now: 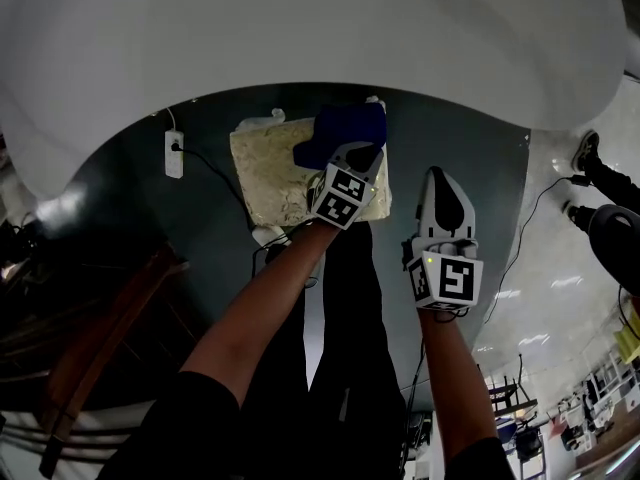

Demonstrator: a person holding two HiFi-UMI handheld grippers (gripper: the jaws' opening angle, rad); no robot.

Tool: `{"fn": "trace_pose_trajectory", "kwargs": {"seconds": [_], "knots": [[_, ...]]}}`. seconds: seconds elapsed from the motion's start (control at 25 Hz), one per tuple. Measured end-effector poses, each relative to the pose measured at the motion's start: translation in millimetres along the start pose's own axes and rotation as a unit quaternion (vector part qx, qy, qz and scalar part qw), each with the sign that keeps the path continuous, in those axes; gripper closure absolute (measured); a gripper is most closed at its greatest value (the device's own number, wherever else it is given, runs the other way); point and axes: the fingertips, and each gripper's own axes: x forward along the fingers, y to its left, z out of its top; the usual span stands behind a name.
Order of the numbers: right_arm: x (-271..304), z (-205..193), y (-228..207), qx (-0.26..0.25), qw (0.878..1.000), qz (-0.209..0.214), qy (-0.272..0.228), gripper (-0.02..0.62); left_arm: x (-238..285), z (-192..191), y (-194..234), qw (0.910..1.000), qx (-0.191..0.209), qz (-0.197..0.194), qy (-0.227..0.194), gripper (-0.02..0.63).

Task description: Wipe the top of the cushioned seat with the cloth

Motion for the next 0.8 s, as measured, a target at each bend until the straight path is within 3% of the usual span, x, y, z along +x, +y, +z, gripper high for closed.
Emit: {"fn": "trace_pose_trajectory", "kwargs": {"seconds": [0.16, 0.28, 0.44, 0.6, 0.8], "knots": [[-3, -3, 1, -0.009, 1.000, 0.003, 0.012, 0.558, -5, 6, 0, 0.9998, -0.013, -0.009, -0.016, 0.569], [-8, 7, 4, -0.021, 1.000, -0.004, 0.007, 0.558, -24, 21, -1, 0.9974, -0.037, -0.023, -0.058, 0.569], [-5, 17, 18, -0.029, 1.000, 0.010, 0.005, 0.558, -66, 40, 0, 0.9913, -0.032, -0.010, -0.127, 0.571], [-6, 36, 52, -0.045, 0.998, 0.036, 0.000, 0.558, -131, 53, 14, 0.9805, -0.056, 0.013, -0.188, 0.571], [-11, 58, 116, -0.079, 0.994, 0.079, -0.010, 0.558, -210, 40, 35, 0.9711, -0.091, 0.033, -0.218, 0.571]]}}
